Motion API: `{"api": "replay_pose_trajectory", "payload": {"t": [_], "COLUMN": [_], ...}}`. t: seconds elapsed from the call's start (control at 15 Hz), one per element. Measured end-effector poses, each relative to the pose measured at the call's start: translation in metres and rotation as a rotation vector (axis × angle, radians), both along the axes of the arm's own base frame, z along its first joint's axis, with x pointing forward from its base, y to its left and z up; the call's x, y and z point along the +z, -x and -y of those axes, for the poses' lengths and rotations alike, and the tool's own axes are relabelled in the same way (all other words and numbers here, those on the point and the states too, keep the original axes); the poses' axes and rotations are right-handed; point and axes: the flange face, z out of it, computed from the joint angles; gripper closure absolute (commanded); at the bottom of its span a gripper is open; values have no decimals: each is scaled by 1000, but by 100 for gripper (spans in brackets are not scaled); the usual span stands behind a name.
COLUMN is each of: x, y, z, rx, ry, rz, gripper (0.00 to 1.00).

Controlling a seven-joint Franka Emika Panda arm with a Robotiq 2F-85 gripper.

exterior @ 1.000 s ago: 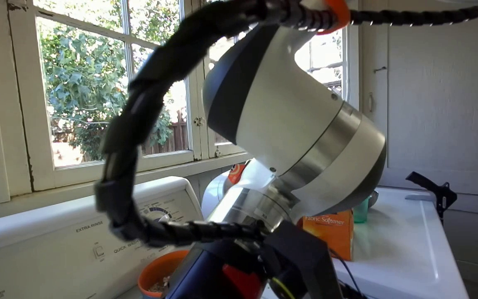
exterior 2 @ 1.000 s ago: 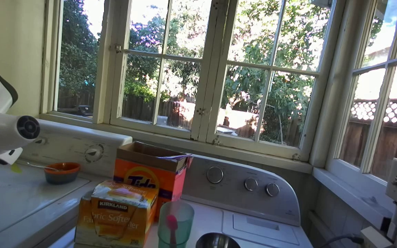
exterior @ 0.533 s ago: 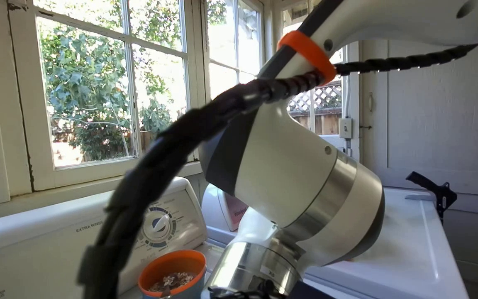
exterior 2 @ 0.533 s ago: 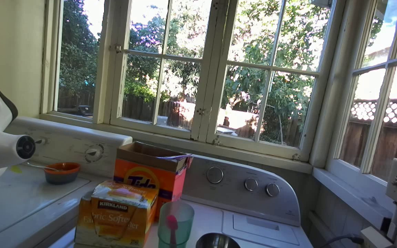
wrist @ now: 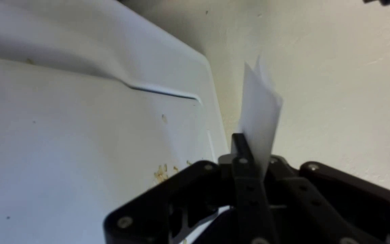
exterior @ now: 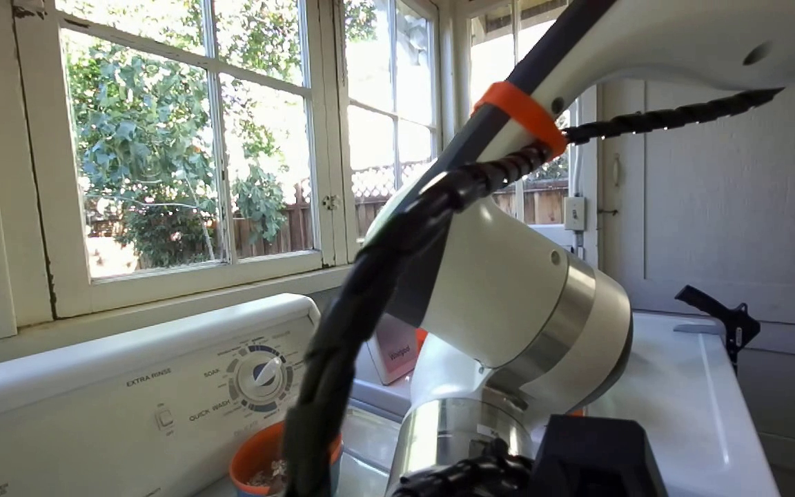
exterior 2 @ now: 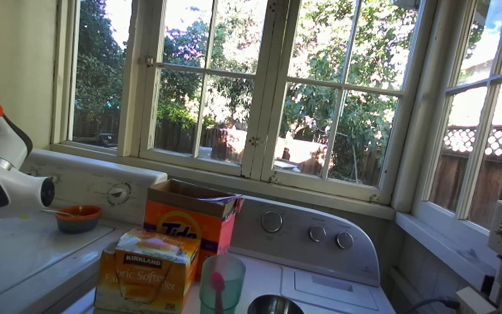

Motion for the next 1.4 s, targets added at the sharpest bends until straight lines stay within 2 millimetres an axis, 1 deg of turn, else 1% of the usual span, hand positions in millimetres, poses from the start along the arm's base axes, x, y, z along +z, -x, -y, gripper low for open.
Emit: {"api": "replay_pose_trajectory", "payload": {"t": [0.27,0.53,0.67,1.0,1.2,1.27,1.4], "x": [-5,-5,-6,-8,-8,-7,-2], "y": [3,1,0,1,-8,-12,-13], "z": [1,-10,-12,6,14,15,12], "rx": [70,97,122,240,218,196,176], "ry": [70,133,159,231,276,292,305], "rz": [51,166,210,291,365,399,439], "gripper": [100,100,100,100,100,100,100]}}
